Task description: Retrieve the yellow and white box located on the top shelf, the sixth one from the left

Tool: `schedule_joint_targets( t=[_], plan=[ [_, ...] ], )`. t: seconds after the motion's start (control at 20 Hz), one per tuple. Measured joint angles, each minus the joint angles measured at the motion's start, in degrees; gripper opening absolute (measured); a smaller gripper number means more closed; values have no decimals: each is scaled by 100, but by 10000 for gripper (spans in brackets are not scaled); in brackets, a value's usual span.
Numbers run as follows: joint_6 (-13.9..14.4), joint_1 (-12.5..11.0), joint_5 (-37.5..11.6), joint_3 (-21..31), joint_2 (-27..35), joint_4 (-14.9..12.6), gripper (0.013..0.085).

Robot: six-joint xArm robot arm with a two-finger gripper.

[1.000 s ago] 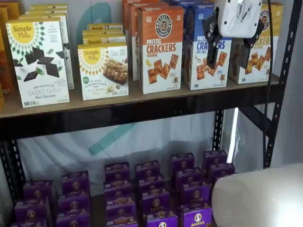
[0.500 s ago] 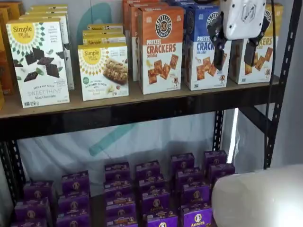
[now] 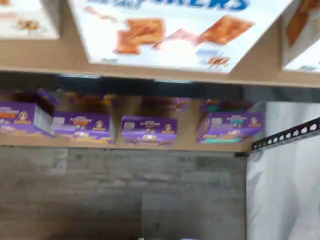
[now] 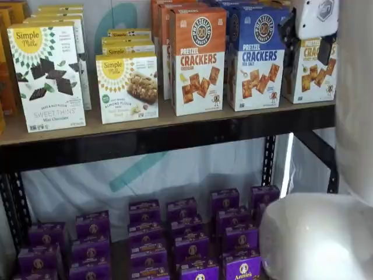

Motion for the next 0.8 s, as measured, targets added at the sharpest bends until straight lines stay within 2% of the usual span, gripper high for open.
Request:
schedule_joint_targets(
  t=[0.45, 0.8],
  plan=[
    [-981, -1083, -431, -287, 459, 466, 850],
    [-1473, -1612, -597, -634, 875, 719, 850]
  ],
)
